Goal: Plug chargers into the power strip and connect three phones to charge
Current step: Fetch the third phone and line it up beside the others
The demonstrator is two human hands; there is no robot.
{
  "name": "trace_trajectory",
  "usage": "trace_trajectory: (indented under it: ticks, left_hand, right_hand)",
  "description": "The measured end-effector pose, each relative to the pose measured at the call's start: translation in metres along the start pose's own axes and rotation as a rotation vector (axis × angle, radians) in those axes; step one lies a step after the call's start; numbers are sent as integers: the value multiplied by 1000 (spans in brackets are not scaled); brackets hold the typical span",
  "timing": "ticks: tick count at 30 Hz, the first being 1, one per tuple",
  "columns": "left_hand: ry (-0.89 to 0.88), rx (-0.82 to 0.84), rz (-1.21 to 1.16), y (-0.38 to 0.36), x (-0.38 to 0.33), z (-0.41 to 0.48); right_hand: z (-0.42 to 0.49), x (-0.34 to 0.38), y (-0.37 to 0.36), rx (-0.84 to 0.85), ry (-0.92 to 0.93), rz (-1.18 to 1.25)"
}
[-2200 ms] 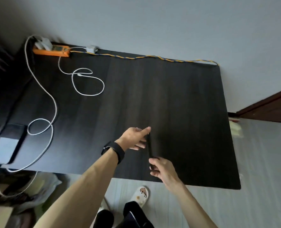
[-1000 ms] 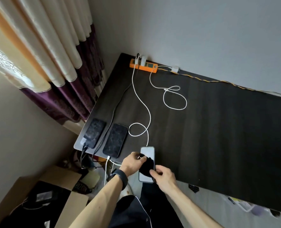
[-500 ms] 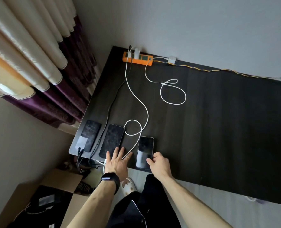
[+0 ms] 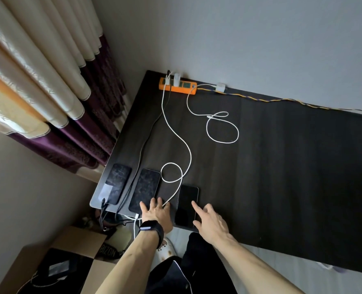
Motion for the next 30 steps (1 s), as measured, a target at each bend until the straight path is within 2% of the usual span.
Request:
trace_trajectory:
  ticks: [4, 7, 14, 17, 22, 27, 30]
  left_hand:
    - [-9, -15, -84, 22, -2, 6]
    - [-3, -107, -247, 47, 6, 15]
    - [20, -319, -598, 100, 13, 60]
    - [45, -375, -576, 107, 5, 86]
    - [77, -304, -457, 84, -2, 121]
    - [107, -401, -395, 79, -1, 133]
    - [113, -363, -392, 83, 0, 134]
  right_hand:
    - [13, -7, 12, 65, 33, 7]
    - [29, -19, 37, 101, 5, 102]
    - [117, -45, 151, -188, -88, 107]
    - [171, -52, 203, -357, -63, -14]
    - [252, -70, 240, -332, -100, -250]
    - [302, -87, 226, -156, -199, -27]
    - [290, -86, 201, -265, -177, -44]
Point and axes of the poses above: each hand's wrist, its own z-axis towards the middle knuckle, its own y-axis out of the back of the hand, x = y × z, the point moved 4 cm from there along z, towards the middle knuckle, and after that the axes turned 6 degrees about -z, right-handed, at the moved point
